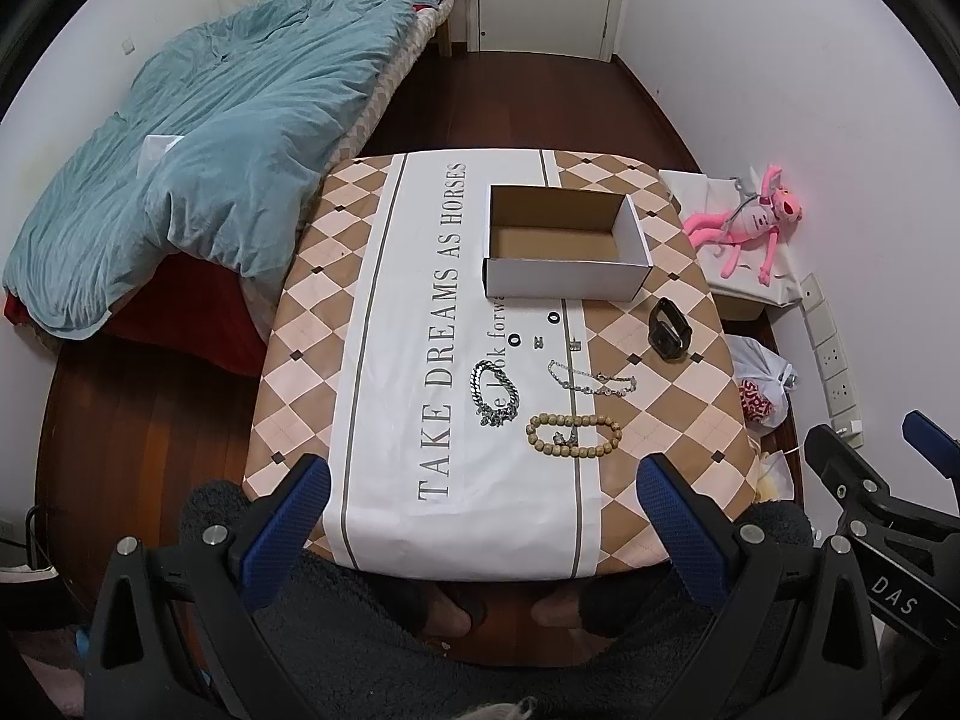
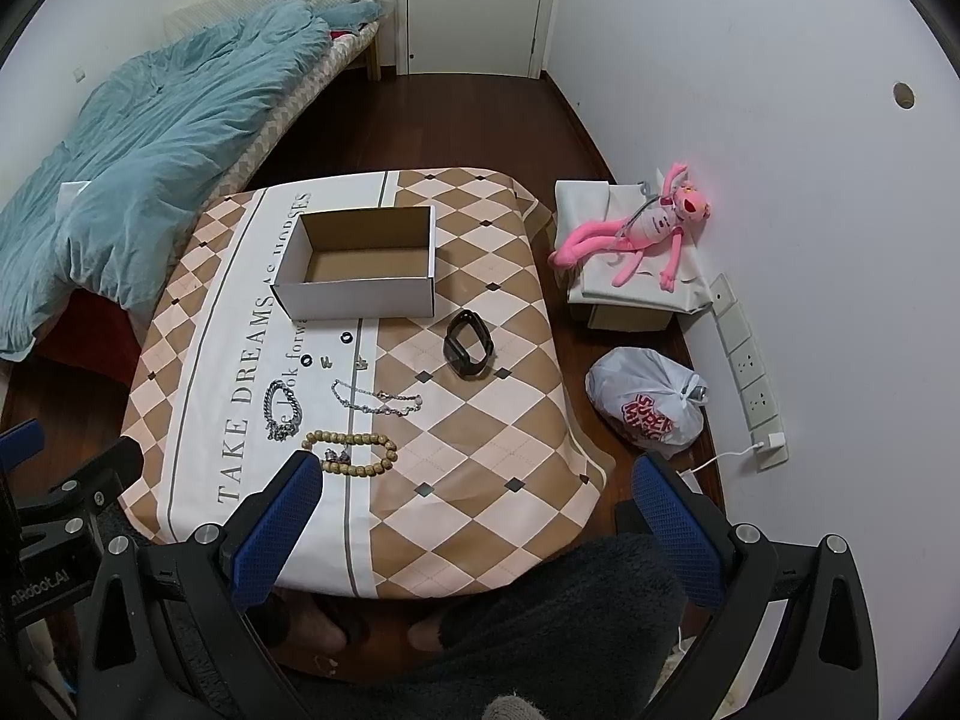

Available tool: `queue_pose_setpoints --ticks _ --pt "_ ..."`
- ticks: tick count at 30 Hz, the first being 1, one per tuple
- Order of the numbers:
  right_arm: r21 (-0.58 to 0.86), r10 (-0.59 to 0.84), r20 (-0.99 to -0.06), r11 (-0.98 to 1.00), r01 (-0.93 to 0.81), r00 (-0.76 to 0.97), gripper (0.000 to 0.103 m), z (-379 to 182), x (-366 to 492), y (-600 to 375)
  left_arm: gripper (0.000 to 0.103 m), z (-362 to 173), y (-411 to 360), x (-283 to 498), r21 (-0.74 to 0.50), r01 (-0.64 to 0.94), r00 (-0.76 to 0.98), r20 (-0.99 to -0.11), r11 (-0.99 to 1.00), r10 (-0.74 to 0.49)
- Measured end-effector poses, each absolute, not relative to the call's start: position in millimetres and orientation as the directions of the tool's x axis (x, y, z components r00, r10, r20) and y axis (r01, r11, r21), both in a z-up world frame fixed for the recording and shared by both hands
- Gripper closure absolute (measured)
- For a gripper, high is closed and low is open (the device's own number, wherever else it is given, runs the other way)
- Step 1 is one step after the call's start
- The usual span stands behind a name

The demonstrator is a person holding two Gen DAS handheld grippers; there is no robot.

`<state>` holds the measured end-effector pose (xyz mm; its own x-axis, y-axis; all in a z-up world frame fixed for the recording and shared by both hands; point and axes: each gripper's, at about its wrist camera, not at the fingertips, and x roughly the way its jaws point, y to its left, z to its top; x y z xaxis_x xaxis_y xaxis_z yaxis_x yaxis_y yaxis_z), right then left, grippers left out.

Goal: Organize jewelry

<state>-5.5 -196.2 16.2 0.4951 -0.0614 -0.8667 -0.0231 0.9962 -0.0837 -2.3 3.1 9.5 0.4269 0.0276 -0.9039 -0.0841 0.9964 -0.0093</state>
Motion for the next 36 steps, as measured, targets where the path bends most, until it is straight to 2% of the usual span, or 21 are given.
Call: queue_pose_setpoints --ticks 36 --pt "-0.084 -0.061 -0.863 0.996 -0.023 0.502 0.000 18.1 -5.0 -198.9 0.000 9.5 0.7 -3.0 -0.013 -0.083 0.428 -0.904 0.996 0.024"
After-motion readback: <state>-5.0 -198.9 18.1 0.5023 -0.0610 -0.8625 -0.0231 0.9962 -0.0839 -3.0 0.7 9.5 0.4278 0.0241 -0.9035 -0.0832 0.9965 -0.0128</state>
